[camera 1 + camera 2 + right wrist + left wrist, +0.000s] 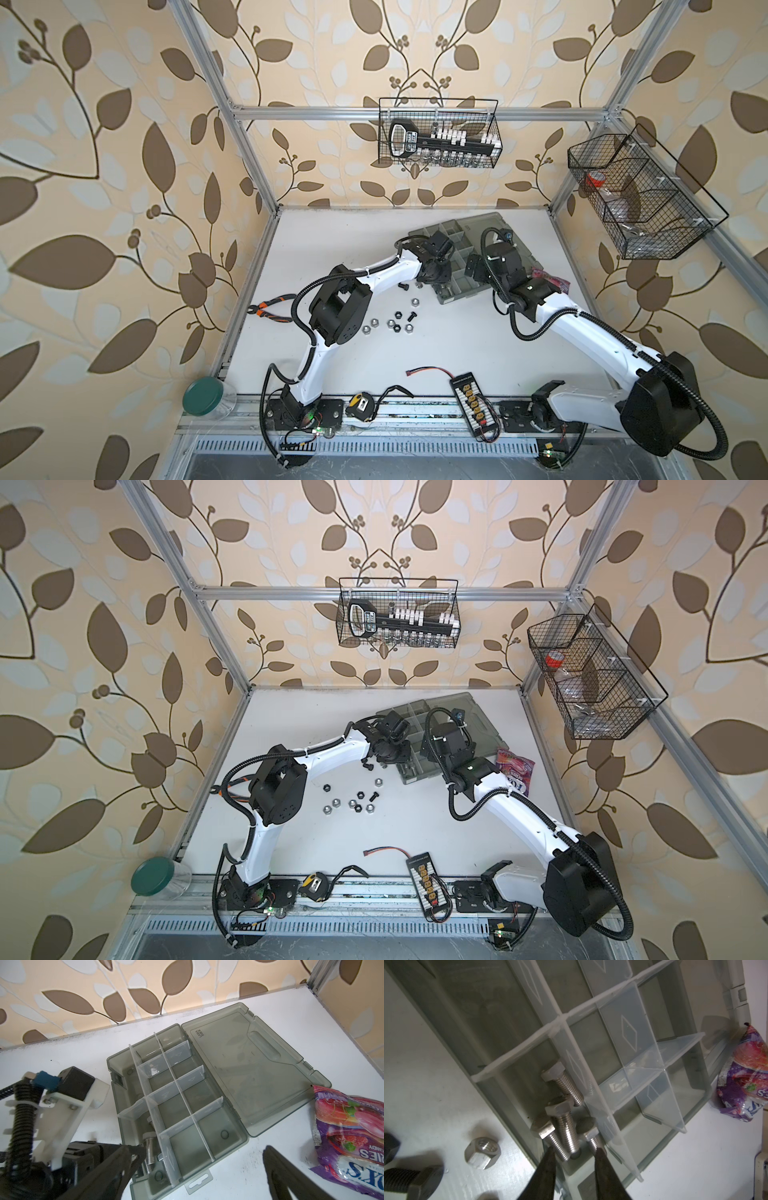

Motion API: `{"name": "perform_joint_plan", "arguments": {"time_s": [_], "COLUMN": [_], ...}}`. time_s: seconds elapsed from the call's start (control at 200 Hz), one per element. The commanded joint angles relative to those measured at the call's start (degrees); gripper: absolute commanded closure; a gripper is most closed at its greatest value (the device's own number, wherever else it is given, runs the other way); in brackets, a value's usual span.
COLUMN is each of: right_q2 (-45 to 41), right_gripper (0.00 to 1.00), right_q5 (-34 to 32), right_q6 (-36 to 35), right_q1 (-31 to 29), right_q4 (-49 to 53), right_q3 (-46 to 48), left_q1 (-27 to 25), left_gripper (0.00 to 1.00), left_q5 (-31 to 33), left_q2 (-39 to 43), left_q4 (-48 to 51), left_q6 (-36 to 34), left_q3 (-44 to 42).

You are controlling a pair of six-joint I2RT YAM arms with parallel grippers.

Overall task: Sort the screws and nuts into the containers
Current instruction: 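Carry the silver bolt into the same compartment and open the left gripper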

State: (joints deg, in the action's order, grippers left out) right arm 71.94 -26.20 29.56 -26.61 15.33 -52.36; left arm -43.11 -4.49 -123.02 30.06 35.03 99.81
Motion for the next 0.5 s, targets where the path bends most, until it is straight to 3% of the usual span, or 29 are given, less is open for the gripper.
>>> {"name": "perform_joint_plan", "arguments": {"time_s": [0.0, 0.27, 0.495], "right_q2": [-0.75, -0.53, 0.17], "right_gripper": [0.0, 0.0, 0.0], "right_q5": [-1.2, 0.59, 4.04], "right_q6": [0.06, -0.05, -0.29], "right_q1": [0.06, -0.02, -1.64], "right_q4": [-0.03, -0.52, -2.37], "right_q3": [0.76, 0.85, 0.85], "left_q1": [-0.13, -0.13, 0.76], "left_gripper": [0.61, 0.49, 0.14], "left_q5": [-0.02, 7.97, 20.57], "left_q2": [1.54, 10.06, 21.48], "left_q4": [-0.83, -2.44, -1.61], "left_q6": [-0.08, -1.04, 0.41], "left_q3": [1.58, -4.38, -14.35]}}
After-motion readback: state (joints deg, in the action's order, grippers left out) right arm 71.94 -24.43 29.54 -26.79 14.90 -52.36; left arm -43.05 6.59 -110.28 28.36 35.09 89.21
